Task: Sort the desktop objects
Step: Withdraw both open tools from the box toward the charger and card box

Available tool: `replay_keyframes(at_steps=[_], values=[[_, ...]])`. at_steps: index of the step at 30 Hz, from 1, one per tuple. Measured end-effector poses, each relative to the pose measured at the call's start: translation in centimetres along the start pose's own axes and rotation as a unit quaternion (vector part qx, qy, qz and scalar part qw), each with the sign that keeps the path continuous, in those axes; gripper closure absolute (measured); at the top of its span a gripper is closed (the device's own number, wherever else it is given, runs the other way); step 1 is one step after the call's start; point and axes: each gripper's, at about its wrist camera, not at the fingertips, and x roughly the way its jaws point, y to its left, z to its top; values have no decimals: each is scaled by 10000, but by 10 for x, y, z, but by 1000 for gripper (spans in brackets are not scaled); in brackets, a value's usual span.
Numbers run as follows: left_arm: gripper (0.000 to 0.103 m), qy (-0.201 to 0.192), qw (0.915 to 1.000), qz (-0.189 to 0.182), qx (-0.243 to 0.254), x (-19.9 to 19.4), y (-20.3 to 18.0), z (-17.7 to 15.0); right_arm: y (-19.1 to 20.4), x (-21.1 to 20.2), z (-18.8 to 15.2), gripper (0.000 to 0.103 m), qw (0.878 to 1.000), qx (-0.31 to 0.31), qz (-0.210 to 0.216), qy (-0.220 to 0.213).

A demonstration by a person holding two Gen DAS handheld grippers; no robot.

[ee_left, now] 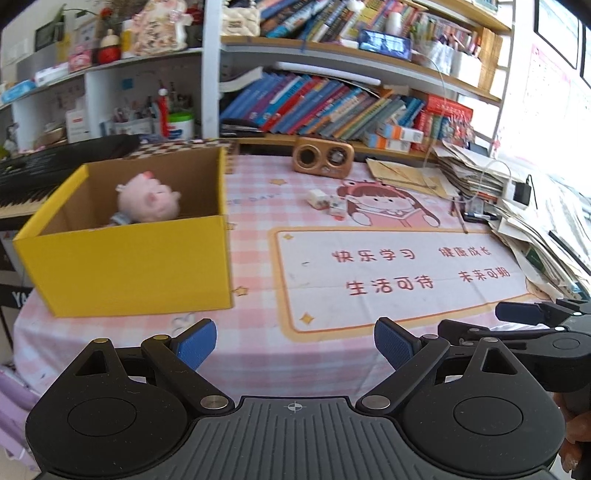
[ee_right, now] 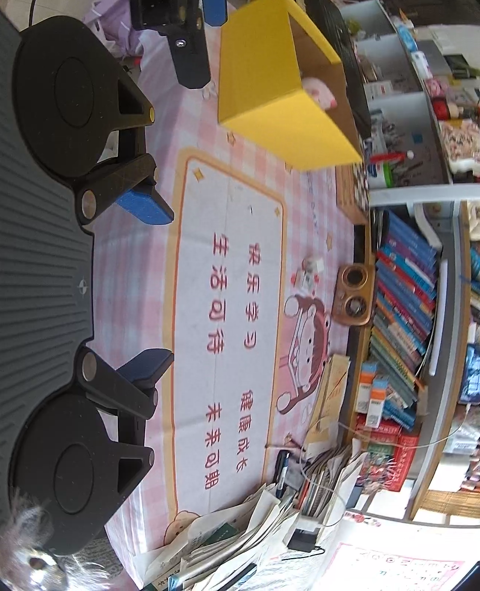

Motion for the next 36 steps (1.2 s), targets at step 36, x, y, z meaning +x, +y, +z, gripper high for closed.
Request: replay_keyframes(at_steps=[36], values=[[8,136,9976,660,-141,164,-50,123,-89,177,124,31,9904,-843,1095,-5]])
